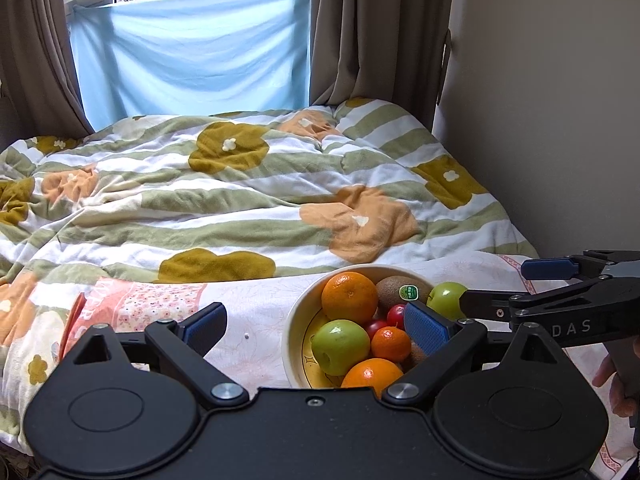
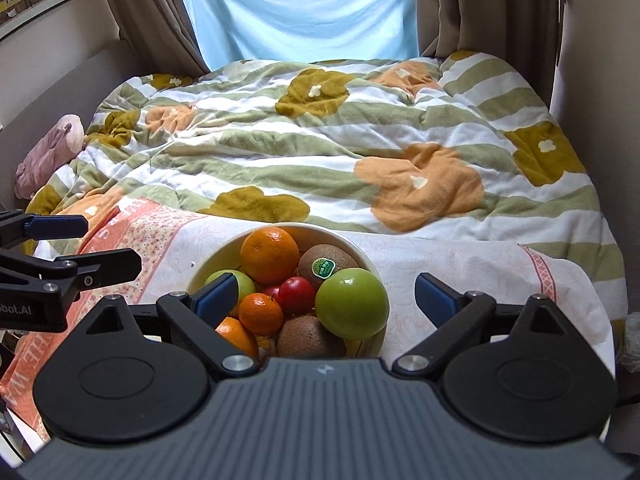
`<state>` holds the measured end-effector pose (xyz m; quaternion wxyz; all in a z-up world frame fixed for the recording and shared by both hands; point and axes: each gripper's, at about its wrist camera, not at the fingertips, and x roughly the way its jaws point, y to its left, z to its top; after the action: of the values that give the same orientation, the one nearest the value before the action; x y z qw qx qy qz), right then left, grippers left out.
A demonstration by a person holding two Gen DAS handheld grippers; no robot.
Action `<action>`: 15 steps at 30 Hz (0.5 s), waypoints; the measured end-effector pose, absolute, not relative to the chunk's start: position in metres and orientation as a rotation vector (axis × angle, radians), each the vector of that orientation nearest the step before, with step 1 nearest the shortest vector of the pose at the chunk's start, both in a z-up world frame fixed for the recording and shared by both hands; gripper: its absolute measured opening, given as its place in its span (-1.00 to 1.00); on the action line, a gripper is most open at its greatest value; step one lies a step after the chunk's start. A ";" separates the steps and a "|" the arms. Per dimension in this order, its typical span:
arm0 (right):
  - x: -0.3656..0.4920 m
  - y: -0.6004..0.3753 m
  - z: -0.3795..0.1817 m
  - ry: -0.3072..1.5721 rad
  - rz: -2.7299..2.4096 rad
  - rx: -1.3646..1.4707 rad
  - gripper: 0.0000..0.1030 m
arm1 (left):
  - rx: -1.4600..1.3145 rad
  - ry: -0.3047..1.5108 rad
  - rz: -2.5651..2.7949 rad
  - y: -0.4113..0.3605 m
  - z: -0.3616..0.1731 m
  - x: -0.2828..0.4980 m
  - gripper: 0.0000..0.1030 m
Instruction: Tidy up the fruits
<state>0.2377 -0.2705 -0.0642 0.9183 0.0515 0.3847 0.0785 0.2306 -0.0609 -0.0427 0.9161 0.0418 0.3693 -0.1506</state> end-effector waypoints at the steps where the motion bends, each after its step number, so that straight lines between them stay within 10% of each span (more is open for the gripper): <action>1: 0.230 -0.269 -0.057 0.783 0.157 0.105 1.00 | 0.085 0.747 -0.307 -0.059 -0.037 0.224 0.89; 15: 0.096 -0.249 0.024 0.661 -0.003 0.081 1.00 | 0.095 0.589 -0.229 -0.032 0.020 0.112 1.00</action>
<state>0.0963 -0.2487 0.0242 0.9451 0.0398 0.3244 -0.0017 0.1122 -0.0318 0.0198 0.9493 0.0469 0.2897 -0.1123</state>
